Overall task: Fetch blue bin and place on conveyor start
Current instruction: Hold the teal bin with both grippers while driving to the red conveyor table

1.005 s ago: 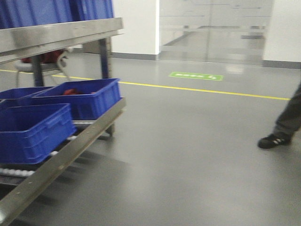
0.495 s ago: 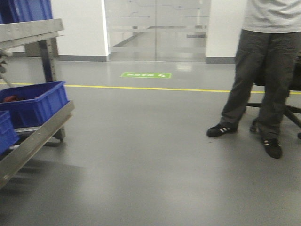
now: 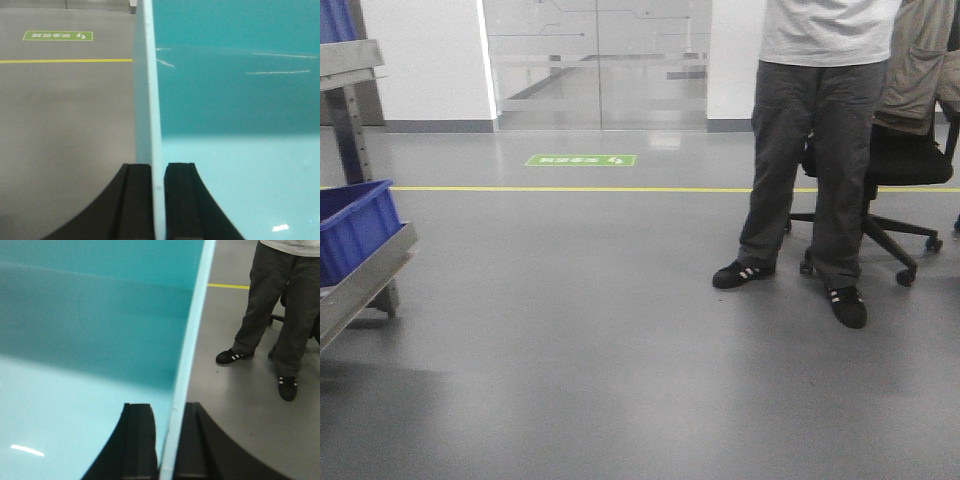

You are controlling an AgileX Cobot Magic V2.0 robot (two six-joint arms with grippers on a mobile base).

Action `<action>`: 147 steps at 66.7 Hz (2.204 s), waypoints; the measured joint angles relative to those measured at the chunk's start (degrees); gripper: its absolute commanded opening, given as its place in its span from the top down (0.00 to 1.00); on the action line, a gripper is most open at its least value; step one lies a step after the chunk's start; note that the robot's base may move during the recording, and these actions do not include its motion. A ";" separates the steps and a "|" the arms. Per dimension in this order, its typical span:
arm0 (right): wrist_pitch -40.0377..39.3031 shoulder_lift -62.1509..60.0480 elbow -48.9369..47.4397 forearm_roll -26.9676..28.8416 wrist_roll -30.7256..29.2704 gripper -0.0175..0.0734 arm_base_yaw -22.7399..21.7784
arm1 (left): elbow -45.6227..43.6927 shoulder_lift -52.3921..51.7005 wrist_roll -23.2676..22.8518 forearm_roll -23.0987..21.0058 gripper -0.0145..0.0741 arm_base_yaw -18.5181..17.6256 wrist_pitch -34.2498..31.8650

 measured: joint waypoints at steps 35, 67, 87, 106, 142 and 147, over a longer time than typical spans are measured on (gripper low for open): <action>0.00 0.00 0.00 0.00 0.00 0.98 0.00 | 0.00 0.00 0.00 0.00 0.96 0.00 0.00; -0.34 0.00 0.00 0.00 0.00 0.98 0.00 | 0.00 0.00 0.00 0.00 0.96 0.00 0.00; -0.44 0.00 0.00 0.00 0.00 0.98 0.00 | 0.00 0.00 0.00 0.00 0.96 0.00 0.00; -0.68 0.00 0.00 0.00 0.00 0.98 0.00 | 0.00 0.00 0.00 0.11 0.96 0.00 0.00; -0.81 0.00 0.00 0.00 -0.11 0.98 0.00 | 0.00 0.00 0.00 0.29 0.96 0.00 0.00; -0.81 0.00 0.00 0.00 -0.11 0.98 0.00 | 0.00 0.00 0.00 0.45 0.96 0.00 0.00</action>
